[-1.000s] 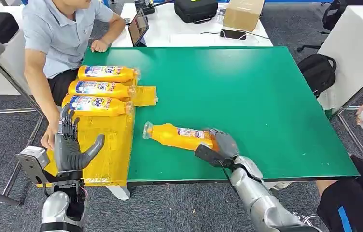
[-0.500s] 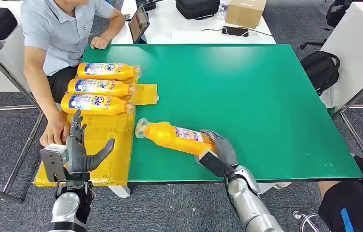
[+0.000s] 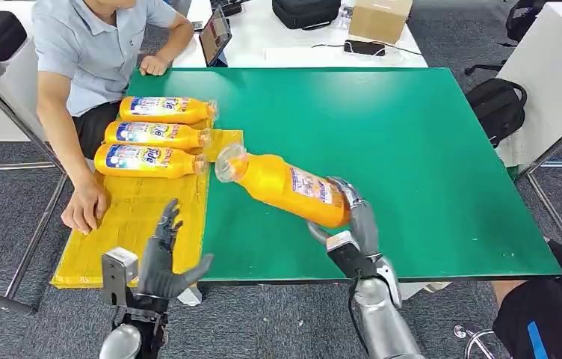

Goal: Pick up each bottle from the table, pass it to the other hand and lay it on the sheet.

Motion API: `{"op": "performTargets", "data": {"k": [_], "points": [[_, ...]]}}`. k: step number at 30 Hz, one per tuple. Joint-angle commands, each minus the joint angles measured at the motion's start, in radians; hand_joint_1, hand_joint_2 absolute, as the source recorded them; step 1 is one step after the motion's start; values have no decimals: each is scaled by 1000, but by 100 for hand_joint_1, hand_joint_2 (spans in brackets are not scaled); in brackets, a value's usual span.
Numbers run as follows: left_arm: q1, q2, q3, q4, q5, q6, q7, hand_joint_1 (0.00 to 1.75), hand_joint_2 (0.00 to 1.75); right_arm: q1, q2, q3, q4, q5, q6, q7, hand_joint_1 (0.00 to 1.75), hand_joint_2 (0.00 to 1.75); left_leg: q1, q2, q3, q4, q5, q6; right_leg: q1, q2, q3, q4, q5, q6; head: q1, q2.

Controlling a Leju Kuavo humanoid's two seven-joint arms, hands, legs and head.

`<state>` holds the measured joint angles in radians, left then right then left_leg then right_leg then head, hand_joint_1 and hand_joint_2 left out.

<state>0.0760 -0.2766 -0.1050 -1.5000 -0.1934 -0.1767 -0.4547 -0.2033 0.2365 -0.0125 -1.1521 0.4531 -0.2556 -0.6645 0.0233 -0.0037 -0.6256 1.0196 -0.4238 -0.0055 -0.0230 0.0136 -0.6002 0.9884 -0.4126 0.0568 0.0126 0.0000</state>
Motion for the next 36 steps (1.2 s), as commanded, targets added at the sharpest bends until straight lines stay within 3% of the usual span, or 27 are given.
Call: {"op": "performTargets", "data": {"k": [1, 4, 5, 8, 12, 30, 31, 32, 36], "points": [[-5, 21, -108, 0, 14, -14, 27, 0, 175, 34, 26, 214, -112, -132, -3, -34, 175, 175, 0, 2, 3, 1, -2, 2, 1, 0, 2, 1, -2, -3, 0, 0], [-8, 17, -105, 3, 26, -15, 29, 0, 175, 31, 42, 222, -82, -126, 10, -34, 175, 175, 0, 1, 1, 0, -1, 1, 0, 0, 1, 1, -1, -2, 0, 0], [-13, 36, -131, -28, 108, -60, -5, 0, 175, 18, 50, 311, 4, -58, 11, -34, 175, 175, 0, 2, 2, 0, -1, 1, 0, 1, 1, 0, 0, -2, 0, 0], [-19, 42, -150, -91, 180, -86, -17, 0, 175, 22, 35, 458, 68, -52, -30, -34, 175, 175, 1, 2, 5, -1, -2, 1, 1, 1, 4, -1, -1, -3, 0, 0], [-33, 47, -168, -105, 221, -92, -7, 0, 175, 8, 52, 552, 141, -114, -42, -34, 175, 175, 1, 4, 8, -2, -3, 1, 2, 1, 7, -2, -2, -4, 0, 0], [-62, 47, -144, -104, 369, -157, -64, 3, 175, -5, 83, 597, 297, -124, -16, -34, 175, 175, 1, -1, 4, -2, -1, 1, 1, -3, 4, -1, -1, -3, 0, 0], [-62, 45, -135, -91, 377, -153, -62, 166, 175, -1, 83, 599, 305, -123, -12, -34, 175, 175, 0, -1, 3, -1, 0, 1, 1, -2, 2, -1, -1, -2, 0, 0], [-63, 45, -125, -84, 383, -150, -60, 175, 175, 3, 82, 599, 311, -122, -12, -34, 175, 175, 1, -1, 5, -2, -1, 1, 1, -3, 5, -2, -2, -3, 0, 0], [-49, 32, -81, -66, 475, -178, -34, 175, 175, 12, 88, 574, 359, -144, 18, -34, 175, 175, 1, -2, 6, -3, -1, 1, 1, -4, 6, -3, -2, -4, 0, 0]]}}
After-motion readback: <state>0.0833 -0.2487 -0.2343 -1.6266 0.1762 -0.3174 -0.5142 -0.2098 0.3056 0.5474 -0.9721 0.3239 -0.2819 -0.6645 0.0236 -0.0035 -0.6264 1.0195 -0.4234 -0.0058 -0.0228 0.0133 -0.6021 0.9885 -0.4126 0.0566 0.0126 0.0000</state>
